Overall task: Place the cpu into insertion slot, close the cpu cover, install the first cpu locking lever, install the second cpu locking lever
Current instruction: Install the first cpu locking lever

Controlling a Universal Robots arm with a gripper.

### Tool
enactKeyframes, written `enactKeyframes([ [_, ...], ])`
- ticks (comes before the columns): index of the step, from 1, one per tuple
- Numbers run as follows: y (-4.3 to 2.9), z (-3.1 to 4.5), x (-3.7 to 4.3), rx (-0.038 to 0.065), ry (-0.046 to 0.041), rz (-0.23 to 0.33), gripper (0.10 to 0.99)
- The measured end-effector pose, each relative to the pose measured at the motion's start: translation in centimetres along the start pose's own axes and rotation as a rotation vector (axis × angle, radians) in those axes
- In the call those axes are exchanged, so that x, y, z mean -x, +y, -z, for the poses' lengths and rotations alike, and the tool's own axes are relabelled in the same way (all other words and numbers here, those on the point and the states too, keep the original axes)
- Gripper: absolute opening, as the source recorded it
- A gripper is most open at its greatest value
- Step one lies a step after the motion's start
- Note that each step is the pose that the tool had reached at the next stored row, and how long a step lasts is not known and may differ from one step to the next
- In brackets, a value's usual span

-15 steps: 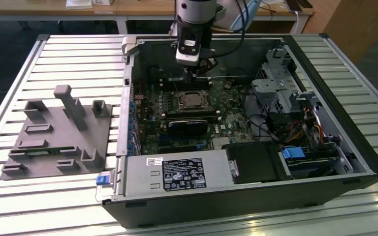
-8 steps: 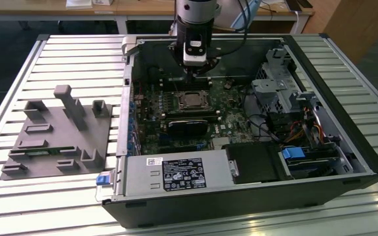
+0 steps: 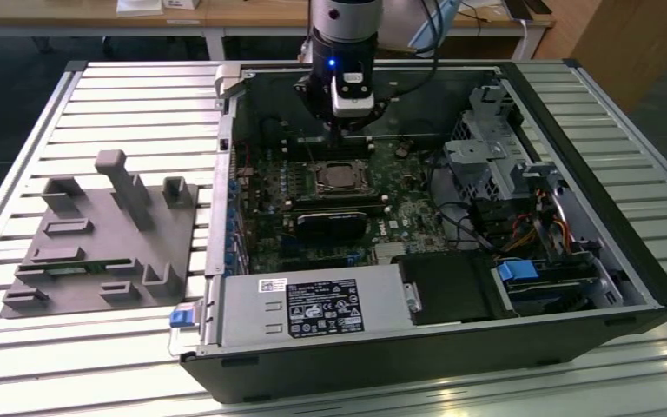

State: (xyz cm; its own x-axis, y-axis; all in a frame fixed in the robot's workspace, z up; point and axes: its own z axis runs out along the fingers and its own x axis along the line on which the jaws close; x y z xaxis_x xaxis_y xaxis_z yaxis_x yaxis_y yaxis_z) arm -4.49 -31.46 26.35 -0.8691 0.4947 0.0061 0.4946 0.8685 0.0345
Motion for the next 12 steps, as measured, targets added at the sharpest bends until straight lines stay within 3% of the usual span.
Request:
enactKeyframes([
  [12,0.0,-0.1,0.0,-0.001,0.0073,0.21,0.106],
])
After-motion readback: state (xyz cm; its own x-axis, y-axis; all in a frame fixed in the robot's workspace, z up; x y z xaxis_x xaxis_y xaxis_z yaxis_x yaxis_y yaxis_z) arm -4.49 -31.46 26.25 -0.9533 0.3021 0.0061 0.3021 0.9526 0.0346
